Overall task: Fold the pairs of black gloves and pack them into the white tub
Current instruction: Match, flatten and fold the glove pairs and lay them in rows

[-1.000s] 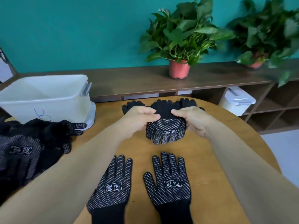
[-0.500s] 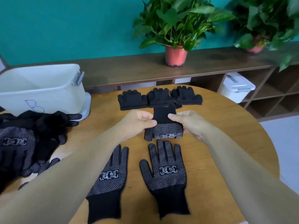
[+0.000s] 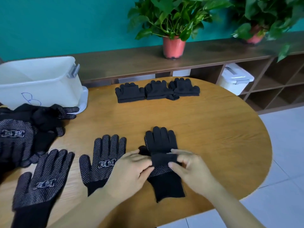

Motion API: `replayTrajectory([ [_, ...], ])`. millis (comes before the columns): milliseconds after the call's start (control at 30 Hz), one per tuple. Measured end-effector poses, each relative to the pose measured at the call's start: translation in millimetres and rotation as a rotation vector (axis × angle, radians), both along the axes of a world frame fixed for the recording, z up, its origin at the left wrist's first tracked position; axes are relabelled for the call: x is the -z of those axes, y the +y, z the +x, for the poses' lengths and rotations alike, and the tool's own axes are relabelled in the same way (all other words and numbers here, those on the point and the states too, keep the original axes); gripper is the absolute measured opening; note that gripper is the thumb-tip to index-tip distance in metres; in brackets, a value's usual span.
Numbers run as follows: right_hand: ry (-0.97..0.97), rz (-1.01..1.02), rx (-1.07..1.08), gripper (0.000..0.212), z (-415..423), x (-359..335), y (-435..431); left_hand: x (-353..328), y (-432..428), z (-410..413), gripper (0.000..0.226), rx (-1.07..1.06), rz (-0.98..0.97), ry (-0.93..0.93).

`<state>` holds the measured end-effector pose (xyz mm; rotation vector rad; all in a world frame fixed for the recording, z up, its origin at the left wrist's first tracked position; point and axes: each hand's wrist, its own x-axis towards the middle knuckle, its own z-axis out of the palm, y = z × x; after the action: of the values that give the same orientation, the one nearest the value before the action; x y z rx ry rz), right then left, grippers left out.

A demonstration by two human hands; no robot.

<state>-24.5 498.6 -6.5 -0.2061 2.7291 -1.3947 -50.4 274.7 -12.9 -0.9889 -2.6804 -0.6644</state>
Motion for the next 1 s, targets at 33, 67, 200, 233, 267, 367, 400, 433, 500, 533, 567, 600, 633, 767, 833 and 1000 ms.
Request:
replayTrajectory([
  [33, 0.116, 0.142, 0.003, 0.01, 5.4, 7.5, -0.6, 9.8, -2.1, 2.5, 0.023, 0.014, -0.02, 0.041],
  [67, 0.236, 0.255, 0.0, 0.011, 9.5, 14.5, -1.2, 16.8, -3.0, 5.0, 0.024, 0.016, -0.025, 0.063],
  [200, 0.383, 0.388, -0.051, 0.056, 16.9, 27.2, -1.7, 26.0, -0.9, 10.0, 0.022, -0.029, 0.036, 0.111],
  [233, 0.39, 0.404, -0.059, 0.061, 16.9, 27.0, -1.3, 25.9, -0.4, 10.0, 0.02, -0.036, 0.038, 0.129],
  [267, 0.398, 0.42, -0.065, 0.065, 17.1, 26.3, -0.8, 26.1, -0.3, 10.2, 0.018, -0.037, 0.031, 0.146],
  [367, 0.425, 0.459, -0.081, 0.071, 18.0, 28.5, 1.1, 26.9, -2.5, 12.0, 0.015, -0.02, 0.005, 0.184],
  [400, 0.429, 0.453, -0.084, 0.073, 18.6, 29.6, 1.9, 26.4, -3.2, 12.7, 0.014, -0.011, -0.004, 0.192],
  [433, 0.436, 0.445, -0.087, 0.075, 18.8, 30.4, 2.4, 24.9, -3.4, 13.3, 0.015, -0.002, -0.017, 0.204],
  [500, 0.473, 0.467, -0.102, 0.078, 18.7, 31.1, 3.4, 20.6, -3.2, 13.9, 0.015, 0.023, -0.061, 0.259],
  [533, 0.495, 0.494, -0.113, 0.079, 18.6, 31.2, 3.7, 18.2, -2.6, 14.1, 0.015, 0.041, -0.088, 0.301],
  [567, 0.512, 0.517, -0.127, 0.08, 18.4, 31.2, 3.8, 16.3, -2.2, 14.7, 0.014, 0.06, -0.118, 0.346],
  [600, 0.525, 0.532, -0.138, 0.08, 18.4, 31.2, 4.0, 15.2, -2.1, 15.3, 0.012, 0.076, -0.141, 0.383],
  [633, 0.536, 0.542, -0.148, 0.081, 18.6, 31.3, 4.3, 14.7, -2.4, 16.1, 0.01, 0.087, -0.153, 0.404],
  [767, 0.521, 0.517, -0.17, 0.082, 18.3, 34.7, 6.8, 15.8, -7.2, 17.1, 0.007, 0.121, -0.149, 0.376],
  [833, 0.507, 0.481, -0.185, 0.082, 18.0, 36.9, 7.7, 15.6, -9.0, 16.3, 0.006, 0.138, -0.153, 0.353],
  [1000, 0.466, 0.332, -0.177, 0.071, 19.5, 39.1, 12.4, 16.5, -10.4, 16.1, 0.011, 0.15, -0.105, 0.277],
])
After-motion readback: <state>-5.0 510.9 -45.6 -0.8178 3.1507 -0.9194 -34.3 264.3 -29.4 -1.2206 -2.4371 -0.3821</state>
